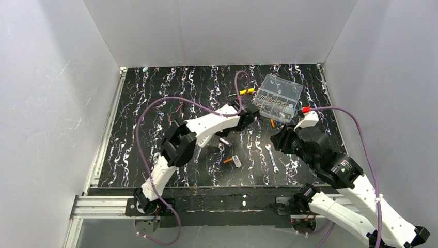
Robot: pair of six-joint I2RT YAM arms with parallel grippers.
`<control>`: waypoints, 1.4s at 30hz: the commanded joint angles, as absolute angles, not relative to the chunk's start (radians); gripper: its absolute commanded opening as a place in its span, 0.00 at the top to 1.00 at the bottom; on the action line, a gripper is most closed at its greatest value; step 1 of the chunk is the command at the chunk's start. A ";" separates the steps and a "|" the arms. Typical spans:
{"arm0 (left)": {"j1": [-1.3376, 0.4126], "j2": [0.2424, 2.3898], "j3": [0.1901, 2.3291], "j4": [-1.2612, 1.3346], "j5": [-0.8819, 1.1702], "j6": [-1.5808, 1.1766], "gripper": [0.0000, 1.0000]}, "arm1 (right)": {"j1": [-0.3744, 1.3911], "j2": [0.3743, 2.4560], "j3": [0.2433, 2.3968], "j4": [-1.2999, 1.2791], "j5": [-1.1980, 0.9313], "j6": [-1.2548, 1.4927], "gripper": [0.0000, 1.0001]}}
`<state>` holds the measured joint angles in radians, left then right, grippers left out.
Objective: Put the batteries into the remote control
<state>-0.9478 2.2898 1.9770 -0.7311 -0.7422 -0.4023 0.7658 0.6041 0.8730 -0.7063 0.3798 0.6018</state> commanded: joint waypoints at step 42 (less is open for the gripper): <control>-0.794 0.991 0.731 1.055 -0.057 -1.250 1.00 | 0.984 0.669 0.850 -0.121 0.226 0.830 0.16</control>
<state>-0.7994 0.9939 0.7361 0.8921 -0.0544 -1.2087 0.9821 0.7170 0.8673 -0.2058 0.1066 0.6857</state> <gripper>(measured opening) 0.243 0.838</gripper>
